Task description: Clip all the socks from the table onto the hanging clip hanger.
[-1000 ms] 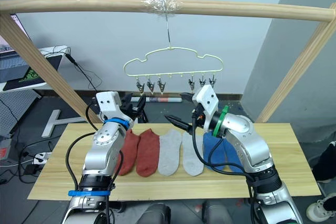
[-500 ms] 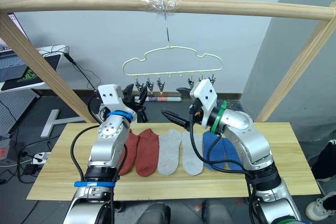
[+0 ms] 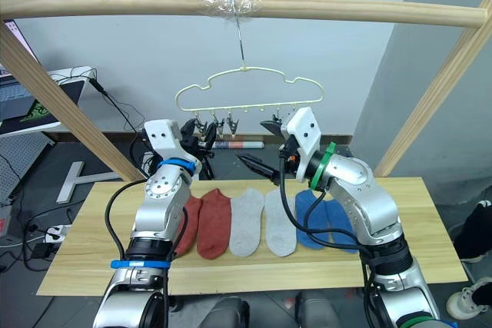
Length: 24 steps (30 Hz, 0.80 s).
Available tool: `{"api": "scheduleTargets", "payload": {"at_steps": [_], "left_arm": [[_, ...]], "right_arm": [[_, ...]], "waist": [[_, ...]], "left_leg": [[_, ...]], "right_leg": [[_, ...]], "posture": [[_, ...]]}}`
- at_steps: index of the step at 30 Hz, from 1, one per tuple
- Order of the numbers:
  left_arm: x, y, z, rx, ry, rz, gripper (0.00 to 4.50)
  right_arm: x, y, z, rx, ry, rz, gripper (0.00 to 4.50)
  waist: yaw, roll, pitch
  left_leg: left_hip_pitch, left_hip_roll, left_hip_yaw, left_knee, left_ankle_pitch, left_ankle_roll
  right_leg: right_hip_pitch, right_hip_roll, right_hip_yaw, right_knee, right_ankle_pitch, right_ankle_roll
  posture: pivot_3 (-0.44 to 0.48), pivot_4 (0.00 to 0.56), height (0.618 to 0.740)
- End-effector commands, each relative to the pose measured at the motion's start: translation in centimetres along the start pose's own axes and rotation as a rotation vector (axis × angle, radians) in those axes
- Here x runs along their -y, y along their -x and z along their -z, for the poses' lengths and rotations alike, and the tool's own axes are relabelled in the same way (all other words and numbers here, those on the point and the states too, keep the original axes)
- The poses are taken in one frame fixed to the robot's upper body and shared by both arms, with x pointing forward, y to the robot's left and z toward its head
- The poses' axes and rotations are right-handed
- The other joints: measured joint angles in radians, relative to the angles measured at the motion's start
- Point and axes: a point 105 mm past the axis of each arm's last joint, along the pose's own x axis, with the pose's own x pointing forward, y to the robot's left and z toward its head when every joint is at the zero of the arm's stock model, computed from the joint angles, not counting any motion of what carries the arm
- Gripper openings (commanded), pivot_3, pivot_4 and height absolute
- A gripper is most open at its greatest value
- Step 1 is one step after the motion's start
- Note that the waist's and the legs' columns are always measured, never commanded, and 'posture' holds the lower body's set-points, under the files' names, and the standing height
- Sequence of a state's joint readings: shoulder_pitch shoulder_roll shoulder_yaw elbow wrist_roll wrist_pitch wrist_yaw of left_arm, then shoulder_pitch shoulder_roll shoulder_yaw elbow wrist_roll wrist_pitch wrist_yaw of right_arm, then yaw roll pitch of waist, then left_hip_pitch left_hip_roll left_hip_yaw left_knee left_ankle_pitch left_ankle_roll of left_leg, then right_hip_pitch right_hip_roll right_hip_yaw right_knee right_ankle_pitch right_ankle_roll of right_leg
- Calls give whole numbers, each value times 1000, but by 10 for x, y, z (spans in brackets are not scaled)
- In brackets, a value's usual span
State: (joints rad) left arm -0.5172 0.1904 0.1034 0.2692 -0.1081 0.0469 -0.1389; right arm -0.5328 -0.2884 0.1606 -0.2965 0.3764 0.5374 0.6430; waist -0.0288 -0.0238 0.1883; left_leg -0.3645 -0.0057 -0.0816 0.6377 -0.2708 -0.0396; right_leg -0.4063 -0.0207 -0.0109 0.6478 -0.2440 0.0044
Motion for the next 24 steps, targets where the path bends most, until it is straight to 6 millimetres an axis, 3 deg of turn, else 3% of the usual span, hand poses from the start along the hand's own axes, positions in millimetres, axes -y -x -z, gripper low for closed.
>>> {"api": "scheduleTargets", "payload": {"at_steps": [1, 14, 17, 21, 24], "left_arm": [[-2, -3, -17, 71, -18, -14, 2471], [-2, -3, -19, 85, -32, -9, 2471], [-2, -3, -20, 91, -31, -7, 1862], [-2, -2, -21, 96, -25, -7, 622], [-2, -2, -21, 97, -26, -5, 197]], "right_arm": [[-3, 1, -23, 66, 42, -7, 4500], [0, 1, -23, 62, 24, 3, 4500], [-1, 2, -22, 61, 24, 2, 4500], [-1, 2, -21, 58, 20, 5, 4500], [-1, 3, -20, 54, 18, 7, 4500]], "waist": [[-1, 0, 0], [-1, 0, 5], [-1, 0, 7], [-1, -1, 9], [-1, -1, 10]], "left_leg": [[0, 0, 0, 0, 0, 0], [0, 0, 0, 0, 0, 0], [0, 0, 0, 0, 0, 0], [0, 0, 0, 0, 0, 0], [0, 0, 0, 0, 0, 0]], "right_leg": [[0, 0, 0, 0, 0, 0], [0, 0, 0, 0, 0, 0], [0, 0, 0, 0, 0, 0], [0, 0, 0, 0, 0, 0], [0, 0, 0, 0, 0, 0]], "posture": [[-61, 198, 740], [-58, 203, 740], [-58, 203, 740], [-58, 203, 740], [-56, 203, 740]]}}
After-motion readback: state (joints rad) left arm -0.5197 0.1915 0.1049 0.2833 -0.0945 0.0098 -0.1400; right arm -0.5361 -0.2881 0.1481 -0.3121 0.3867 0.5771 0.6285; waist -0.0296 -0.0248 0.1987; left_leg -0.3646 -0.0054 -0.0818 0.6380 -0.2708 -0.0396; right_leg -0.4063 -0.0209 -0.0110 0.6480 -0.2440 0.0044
